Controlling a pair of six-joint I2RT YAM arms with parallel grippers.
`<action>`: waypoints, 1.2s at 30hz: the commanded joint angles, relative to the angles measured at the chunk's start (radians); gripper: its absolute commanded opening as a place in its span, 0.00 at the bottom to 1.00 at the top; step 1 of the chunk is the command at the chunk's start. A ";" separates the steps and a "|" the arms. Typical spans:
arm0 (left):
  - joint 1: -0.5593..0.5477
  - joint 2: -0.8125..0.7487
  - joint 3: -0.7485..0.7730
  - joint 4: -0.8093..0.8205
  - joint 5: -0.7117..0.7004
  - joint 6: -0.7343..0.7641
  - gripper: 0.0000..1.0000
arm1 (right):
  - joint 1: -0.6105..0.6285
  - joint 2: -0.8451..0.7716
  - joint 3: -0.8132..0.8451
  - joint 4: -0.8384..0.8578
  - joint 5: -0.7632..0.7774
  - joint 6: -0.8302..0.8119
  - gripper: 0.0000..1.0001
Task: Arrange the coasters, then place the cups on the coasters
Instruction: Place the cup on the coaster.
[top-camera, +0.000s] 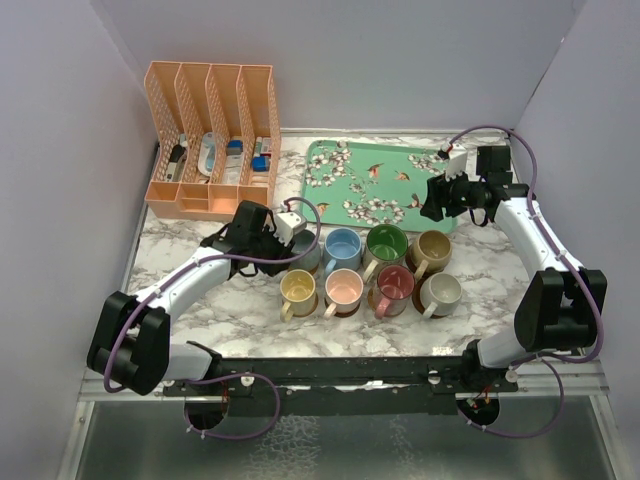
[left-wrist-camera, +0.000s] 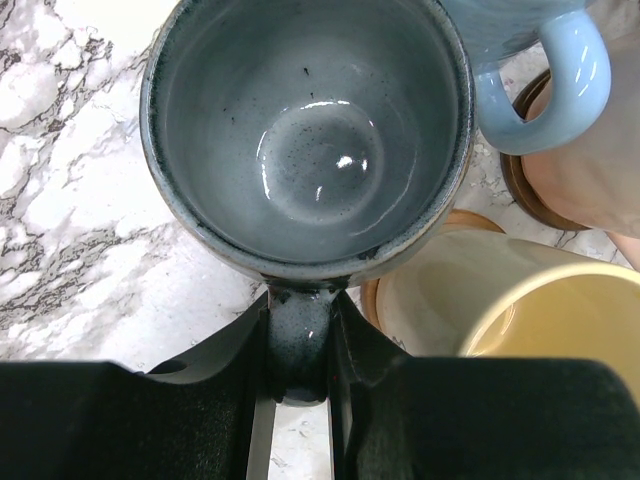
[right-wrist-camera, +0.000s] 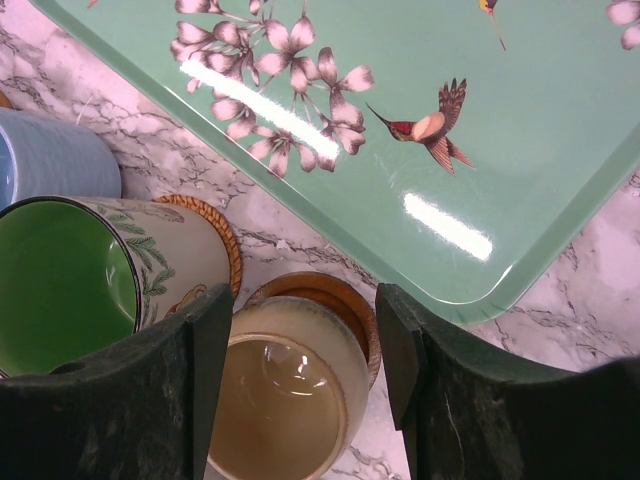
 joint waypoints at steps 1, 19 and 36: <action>0.001 -0.020 0.002 0.086 0.032 -0.006 0.00 | 0.001 -0.005 -0.007 -0.009 0.001 -0.013 0.59; -0.003 0.010 0.002 0.114 0.021 -0.007 0.00 | 0.001 0.006 -0.005 -0.015 -0.005 -0.013 0.59; -0.003 0.015 -0.020 0.115 0.025 0.007 0.00 | 0.001 0.012 -0.005 -0.015 0.002 -0.017 0.59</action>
